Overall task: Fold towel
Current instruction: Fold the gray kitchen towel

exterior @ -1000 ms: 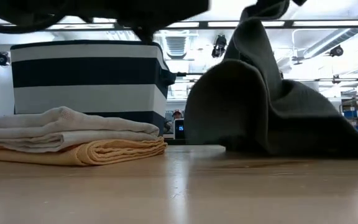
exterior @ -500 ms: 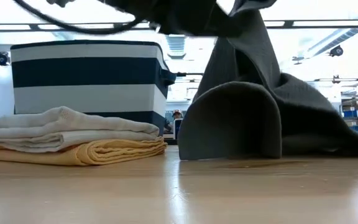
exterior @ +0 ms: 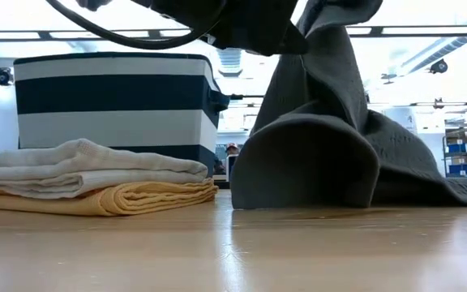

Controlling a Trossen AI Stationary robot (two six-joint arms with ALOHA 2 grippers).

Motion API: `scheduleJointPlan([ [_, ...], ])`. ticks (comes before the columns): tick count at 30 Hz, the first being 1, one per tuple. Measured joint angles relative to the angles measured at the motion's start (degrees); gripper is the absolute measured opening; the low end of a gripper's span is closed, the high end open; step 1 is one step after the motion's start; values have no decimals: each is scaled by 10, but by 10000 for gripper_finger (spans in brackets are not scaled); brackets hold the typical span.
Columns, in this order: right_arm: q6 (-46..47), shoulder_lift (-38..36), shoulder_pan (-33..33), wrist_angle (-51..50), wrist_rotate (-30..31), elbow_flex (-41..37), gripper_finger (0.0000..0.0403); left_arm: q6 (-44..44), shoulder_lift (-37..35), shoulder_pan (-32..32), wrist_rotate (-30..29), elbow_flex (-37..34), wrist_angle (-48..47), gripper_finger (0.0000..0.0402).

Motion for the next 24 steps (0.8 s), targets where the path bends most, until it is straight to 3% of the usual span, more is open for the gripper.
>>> scheduleJointPlan([
  [15, -11, -2, 7, 2, 6, 14, 2, -24, -4, -28, -26, -4, -27, 160],
  [24, -36, -2, 7, 1, 22, 20, 2, -28, -22, -12, -27, -11, -25, 203],
])
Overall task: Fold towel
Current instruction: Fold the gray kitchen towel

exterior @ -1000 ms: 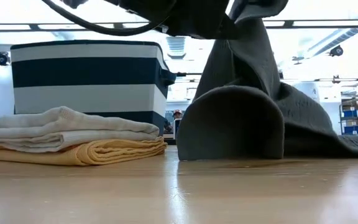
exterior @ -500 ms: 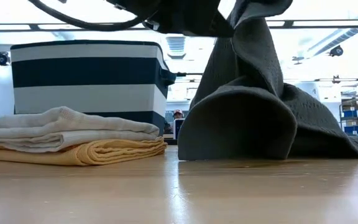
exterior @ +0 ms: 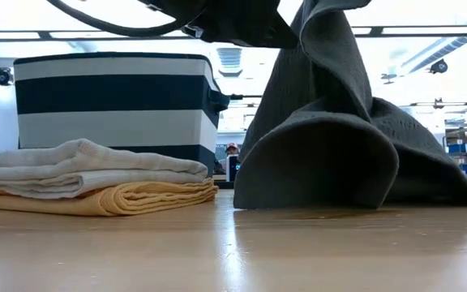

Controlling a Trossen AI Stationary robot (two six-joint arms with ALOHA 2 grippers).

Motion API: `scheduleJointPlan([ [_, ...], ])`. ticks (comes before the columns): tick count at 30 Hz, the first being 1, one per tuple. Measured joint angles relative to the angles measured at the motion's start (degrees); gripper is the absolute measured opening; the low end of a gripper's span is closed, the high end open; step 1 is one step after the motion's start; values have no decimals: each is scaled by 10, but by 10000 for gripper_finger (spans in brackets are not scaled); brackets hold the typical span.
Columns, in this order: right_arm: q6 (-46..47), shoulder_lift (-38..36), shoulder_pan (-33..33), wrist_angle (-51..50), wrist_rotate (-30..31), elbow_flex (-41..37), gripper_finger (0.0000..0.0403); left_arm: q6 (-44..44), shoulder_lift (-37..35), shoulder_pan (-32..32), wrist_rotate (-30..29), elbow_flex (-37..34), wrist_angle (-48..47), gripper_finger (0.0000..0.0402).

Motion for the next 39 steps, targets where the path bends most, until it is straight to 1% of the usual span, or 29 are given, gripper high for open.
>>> scheduleJointPlan([
  [4, 1, 2, 0, 0, 0, -4, 2, -9, 0, 0, 7, 0, -3, 222],
  [6, 5, 2, 0, 2, 0, -7, 2, -23, 0, 0, 20, 0, -5, 228],
  [11, 7, 2, 0, 1, 0, -19, 2, -44, 0, 1, 35, 0, -5, 232],
  [25, 11, 5, 0, 2, 0, -22, 2, -49, 0, 5, 35, -2, -12, 195],
  [33, 23, 5, 0, 2, -1, -23, 2, -90, 0, 5, 35, -3, -58, 180],
  [39, 23, 5, -1, 3, 0, -23, 2, -101, 0, 6, 35, -3, -71, 169],
])
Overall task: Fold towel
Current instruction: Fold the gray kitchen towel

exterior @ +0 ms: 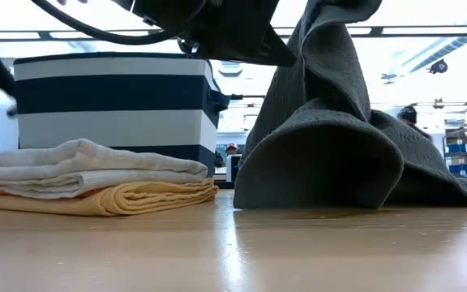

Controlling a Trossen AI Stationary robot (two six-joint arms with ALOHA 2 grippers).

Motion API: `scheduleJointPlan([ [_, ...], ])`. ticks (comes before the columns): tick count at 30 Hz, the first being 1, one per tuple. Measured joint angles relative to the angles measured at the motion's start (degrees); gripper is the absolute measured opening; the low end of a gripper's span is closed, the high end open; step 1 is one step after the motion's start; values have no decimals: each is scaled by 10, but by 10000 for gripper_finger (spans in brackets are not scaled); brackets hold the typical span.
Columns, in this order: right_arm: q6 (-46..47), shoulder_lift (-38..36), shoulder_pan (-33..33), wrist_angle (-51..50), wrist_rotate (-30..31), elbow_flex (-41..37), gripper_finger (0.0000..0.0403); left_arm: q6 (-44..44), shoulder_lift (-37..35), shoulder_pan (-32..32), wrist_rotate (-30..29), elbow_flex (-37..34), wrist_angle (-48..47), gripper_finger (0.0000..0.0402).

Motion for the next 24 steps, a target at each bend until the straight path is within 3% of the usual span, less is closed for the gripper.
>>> scheduleJointPlan([
  [9, -45, -1, -38, 9, 17, 0, 2, 0, 0, 7, 0, 0, 6, 169],
  [15, -154, -2, -64, 113, 9, 22, 2, -4, 0, 17, 0, -18, 16, 188],
  [20, -240, -2, -65, 180, 9, 58, 2, -5, 0, 17, 0, -61, 91, 199],
  [24, -248, -3, -65, 181, 10, 73, 2, 6, 0, 16, 0, -88, 158, 204],
])
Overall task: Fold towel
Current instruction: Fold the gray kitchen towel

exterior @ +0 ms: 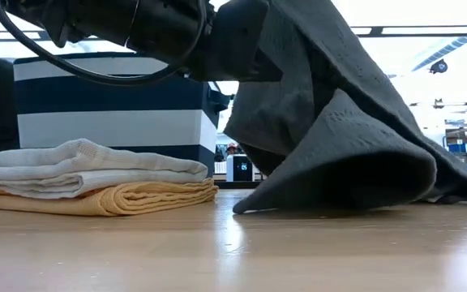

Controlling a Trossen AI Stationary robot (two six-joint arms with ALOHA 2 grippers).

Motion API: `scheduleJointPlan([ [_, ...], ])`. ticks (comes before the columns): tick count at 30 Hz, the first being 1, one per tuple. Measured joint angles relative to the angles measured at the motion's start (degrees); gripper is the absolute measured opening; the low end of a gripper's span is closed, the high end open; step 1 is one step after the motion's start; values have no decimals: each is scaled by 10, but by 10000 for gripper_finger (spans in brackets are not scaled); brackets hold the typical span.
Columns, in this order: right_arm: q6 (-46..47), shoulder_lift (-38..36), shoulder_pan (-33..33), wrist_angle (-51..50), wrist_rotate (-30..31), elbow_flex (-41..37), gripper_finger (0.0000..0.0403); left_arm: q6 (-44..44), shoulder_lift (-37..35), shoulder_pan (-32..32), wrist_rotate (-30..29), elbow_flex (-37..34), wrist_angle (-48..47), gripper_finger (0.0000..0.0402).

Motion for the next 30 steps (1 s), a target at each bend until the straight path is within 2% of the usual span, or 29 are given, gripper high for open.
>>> scheduleJointPlan([
  [3, 8, 0, 0, -3, 0, -2, 2, 8, 0, 0, 24, -7, 33, 206],
  [7, 21, 1, -2, -5, 0, -7, 2, 9, 0, 2, 123, -9, 70, 205],
  [9, 21, 2, -3, -5, 0, -7, 2, 9, 0, 2, 126, -6, 75, 202],
  [12, 21, 2, -2, -5, -1, -7, 2, 10, 0, 8, 87, -4, 85, 199],
  [14, 21, 2, -2, -5, -4, -7, 2, 10, 0, 14, 91, -4, 98, 199],
  [21, 21, 6, -2, -4, -44, -11, 2, 5, 0, 43, 163, -4, 171, 213],
  [25, 26, 8, -4, -6, -45, -23, 2, -9, 0, 52, 240, -4, 186, 217],
  [30, 30, 7, -9, -5, -46, -31, 2, -39, 0, 61, 234, 7, 174, 193],
])
